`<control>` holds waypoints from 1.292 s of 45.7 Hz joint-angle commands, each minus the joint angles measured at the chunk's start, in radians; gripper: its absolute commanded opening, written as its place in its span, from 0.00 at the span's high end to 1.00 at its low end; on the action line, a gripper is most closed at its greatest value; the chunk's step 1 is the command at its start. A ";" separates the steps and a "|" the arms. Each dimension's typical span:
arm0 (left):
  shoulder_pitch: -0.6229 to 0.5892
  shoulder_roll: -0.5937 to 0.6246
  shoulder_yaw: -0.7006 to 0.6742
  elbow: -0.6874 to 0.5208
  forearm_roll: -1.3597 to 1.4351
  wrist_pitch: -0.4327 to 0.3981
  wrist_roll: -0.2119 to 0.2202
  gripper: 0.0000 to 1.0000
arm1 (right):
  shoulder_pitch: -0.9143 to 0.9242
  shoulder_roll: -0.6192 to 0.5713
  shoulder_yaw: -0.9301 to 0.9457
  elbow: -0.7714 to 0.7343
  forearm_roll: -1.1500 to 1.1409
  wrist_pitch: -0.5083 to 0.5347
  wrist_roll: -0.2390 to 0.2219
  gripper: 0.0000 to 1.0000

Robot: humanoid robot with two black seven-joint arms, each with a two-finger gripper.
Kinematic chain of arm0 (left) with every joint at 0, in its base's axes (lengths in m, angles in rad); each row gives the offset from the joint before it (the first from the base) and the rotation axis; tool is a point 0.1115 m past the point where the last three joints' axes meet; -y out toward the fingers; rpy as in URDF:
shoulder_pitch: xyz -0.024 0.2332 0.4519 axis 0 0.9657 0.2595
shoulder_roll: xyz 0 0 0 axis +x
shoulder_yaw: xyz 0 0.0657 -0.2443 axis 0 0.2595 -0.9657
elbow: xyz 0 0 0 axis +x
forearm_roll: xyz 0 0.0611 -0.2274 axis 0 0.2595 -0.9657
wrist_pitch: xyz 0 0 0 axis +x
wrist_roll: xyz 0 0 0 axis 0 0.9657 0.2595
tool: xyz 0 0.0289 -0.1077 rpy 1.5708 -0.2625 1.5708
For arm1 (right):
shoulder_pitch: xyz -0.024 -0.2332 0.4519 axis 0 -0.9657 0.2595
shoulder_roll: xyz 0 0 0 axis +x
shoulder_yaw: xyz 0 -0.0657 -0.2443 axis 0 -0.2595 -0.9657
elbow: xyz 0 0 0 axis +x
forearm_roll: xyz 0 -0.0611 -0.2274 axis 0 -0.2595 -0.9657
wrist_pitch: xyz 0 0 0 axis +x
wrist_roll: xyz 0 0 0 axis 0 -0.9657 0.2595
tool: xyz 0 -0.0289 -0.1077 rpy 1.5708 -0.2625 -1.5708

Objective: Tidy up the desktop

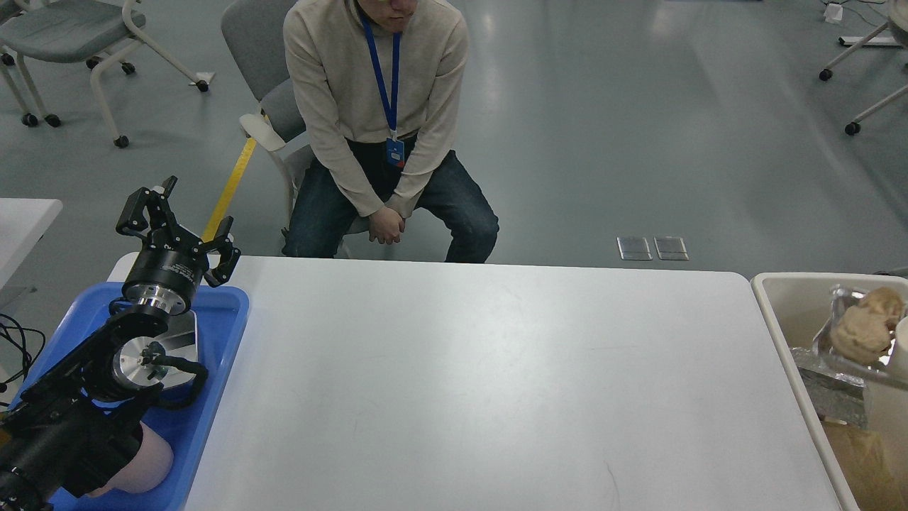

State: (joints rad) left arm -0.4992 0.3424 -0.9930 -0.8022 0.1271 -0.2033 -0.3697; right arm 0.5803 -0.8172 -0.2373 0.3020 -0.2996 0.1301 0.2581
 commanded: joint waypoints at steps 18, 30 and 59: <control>0.002 -0.005 -0.004 0.000 -0.001 -0.002 0.002 0.04 | 0.039 0.182 0.223 -0.208 0.145 -0.104 0.009 0.00; 0.018 -0.033 -0.009 0.000 -0.001 -0.001 0.002 0.04 | 0.272 0.352 0.443 -0.218 0.165 -0.098 0.010 0.00; 0.082 -0.022 -0.049 -0.012 -0.001 0.007 0.002 0.04 | 0.273 0.509 0.904 0.067 0.221 0.215 0.018 0.00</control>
State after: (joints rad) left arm -0.4345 0.3209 -1.0282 -0.8045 0.1257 -0.1912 -0.3668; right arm 0.8837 -0.3210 0.6459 0.3087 -0.0793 0.3385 0.2689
